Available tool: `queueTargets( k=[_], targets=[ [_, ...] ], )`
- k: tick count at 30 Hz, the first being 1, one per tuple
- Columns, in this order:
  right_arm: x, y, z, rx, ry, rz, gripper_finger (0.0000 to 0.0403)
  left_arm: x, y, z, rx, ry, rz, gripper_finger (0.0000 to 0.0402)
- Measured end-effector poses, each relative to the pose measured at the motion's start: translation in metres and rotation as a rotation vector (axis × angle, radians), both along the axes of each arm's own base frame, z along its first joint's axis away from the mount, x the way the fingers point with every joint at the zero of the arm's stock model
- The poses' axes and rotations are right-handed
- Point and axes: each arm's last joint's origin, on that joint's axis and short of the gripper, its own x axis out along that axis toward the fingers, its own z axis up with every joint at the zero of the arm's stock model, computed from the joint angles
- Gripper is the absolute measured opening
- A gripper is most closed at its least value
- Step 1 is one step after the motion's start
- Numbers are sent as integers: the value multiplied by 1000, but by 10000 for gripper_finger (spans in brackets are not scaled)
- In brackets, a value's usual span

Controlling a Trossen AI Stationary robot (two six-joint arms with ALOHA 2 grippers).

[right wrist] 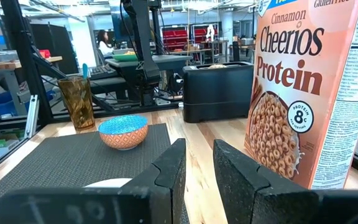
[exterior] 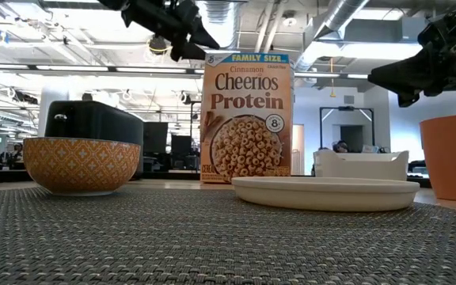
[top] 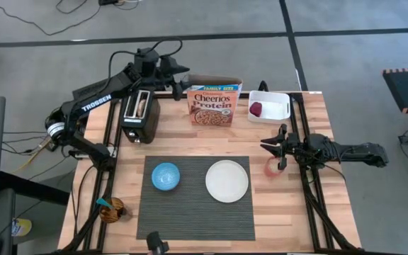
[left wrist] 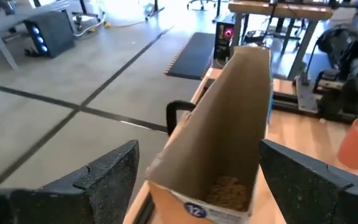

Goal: Arrange a breakfast setting
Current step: Pour the cereal into the blue bowl

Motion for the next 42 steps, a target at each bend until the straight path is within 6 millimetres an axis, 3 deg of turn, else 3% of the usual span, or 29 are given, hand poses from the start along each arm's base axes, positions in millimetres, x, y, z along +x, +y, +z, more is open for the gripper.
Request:
queueTargets(
  k=[18,34,42],
  targets=[
    [0,0,0,0,0,0,111,15,14,-23,-3,34,-42,313],
    [0,0,0,0,0,0,111,16,9,15,-36,-43,11,313],
    [0,0,0,0,0,0,111,9,6,38,2,15,13,313]
  ],
)
